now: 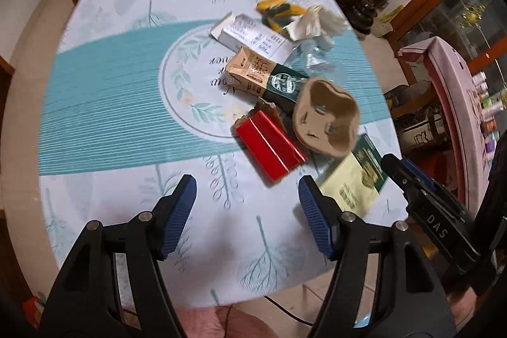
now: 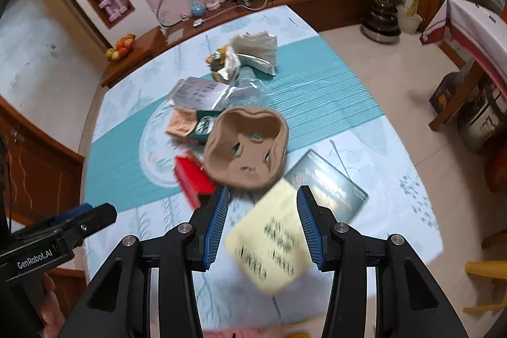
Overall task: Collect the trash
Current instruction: 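Grasp the red box with the left gripper while the right gripper grasps the brown pulp tray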
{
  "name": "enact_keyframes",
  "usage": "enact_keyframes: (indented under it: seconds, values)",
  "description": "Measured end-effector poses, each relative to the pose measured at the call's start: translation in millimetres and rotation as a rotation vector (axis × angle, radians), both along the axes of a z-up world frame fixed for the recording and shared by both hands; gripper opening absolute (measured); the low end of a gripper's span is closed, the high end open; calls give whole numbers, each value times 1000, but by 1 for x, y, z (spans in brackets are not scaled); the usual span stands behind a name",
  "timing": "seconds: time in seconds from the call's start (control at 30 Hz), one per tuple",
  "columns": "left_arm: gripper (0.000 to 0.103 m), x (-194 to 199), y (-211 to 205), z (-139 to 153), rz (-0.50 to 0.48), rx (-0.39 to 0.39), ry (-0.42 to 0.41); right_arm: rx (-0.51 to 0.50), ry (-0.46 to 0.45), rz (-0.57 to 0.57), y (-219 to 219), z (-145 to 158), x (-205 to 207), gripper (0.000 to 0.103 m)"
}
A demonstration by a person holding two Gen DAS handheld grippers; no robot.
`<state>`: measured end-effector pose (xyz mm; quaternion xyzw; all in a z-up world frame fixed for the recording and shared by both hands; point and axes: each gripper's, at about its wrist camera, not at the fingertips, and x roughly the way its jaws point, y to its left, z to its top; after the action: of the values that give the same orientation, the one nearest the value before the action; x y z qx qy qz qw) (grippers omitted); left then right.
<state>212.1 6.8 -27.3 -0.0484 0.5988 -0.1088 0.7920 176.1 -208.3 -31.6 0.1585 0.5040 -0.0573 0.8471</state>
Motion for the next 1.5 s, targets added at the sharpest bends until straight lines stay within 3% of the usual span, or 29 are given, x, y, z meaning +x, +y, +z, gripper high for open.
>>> enact_keyframes:
  seconds: [0.2,0.4,0.47,0.53,0.63,1.07,1.3,1.5]
  values:
    - [64,42,-14,-41,14,-14,95,21,59,-43,-17,-45,52,45]
    - [64,55,-20,-63,11,-21,153,39,82,-47,-22,-76,91,45]
    - [64,58,-22,-68,12,-22,166,47,90,-37,-20,-82,97,40]
    - [64,60,-23,-72,10,-18,173,39,96,-17,-15,-89,104,25]
    - [64,61,-25,-78,6,-8,183,39,107,10,-8,-99,107,20]
    - [64,65,-29,-97,14,3,212,-22,38,-29,-7,-81,80,16]
    - [64,64,-48,-92,3,-34,213,-42,7,-73,-22,-67,68,14]
    - [64,70,-62,-92,25,-21,222,-67,-15,-106,-33,-57,61,14]
